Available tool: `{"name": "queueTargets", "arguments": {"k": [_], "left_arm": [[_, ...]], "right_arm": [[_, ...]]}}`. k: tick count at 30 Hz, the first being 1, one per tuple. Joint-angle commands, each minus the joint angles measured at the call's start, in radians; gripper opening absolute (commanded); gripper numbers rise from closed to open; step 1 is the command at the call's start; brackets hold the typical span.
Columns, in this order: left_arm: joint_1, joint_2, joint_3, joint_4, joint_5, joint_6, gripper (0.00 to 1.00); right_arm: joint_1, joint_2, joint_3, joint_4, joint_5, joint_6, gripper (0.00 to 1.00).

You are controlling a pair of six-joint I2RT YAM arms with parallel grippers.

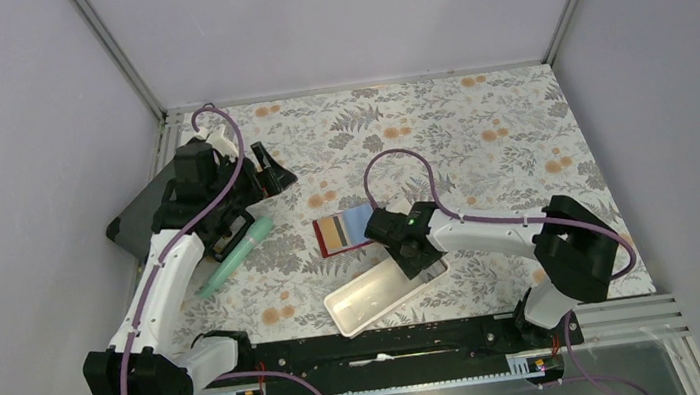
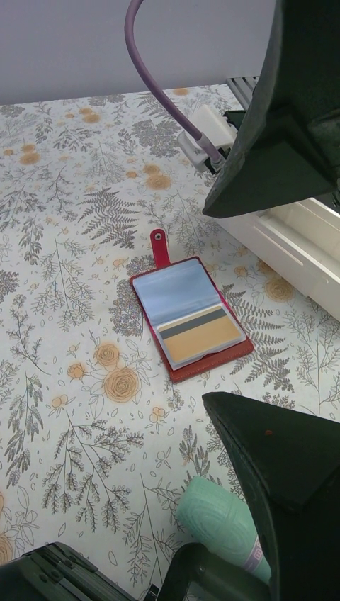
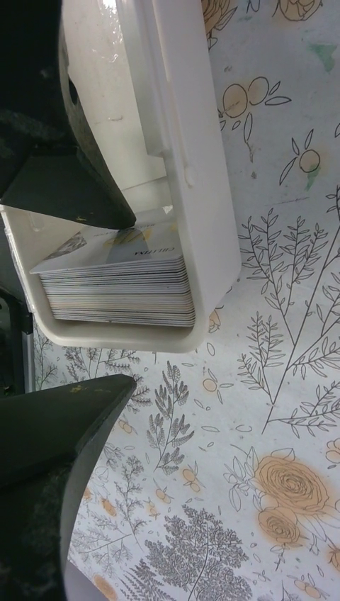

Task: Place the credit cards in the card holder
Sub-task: Pick up the credit card from the storage box.

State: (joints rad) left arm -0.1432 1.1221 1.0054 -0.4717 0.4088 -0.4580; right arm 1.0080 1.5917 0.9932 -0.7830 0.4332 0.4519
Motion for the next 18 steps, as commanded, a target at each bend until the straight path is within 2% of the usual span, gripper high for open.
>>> {"name": "queueTargets", "arguments": {"k": [1, 7, 18], "left_arm": [[0.007, -0.003, -0.001, 0.053, 0.029, -0.008, 0.99], [0.011, -0.002, -0.002, 0.054, 0.034, -0.01, 0.99], [0.013, 0.007, -0.004, 0.059, 0.053, -0.016, 0.99]], "right_arm": [[0.008, -0.041, 0.048, -0.069, 0.068, 0.017, 0.8], [0.008, -0.047, 0.069, -0.088, 0.07, 0.018, 0.74], [0.007, -0.044, 0.091, -0.091, 0.046, 0.012, 0.52]]}}
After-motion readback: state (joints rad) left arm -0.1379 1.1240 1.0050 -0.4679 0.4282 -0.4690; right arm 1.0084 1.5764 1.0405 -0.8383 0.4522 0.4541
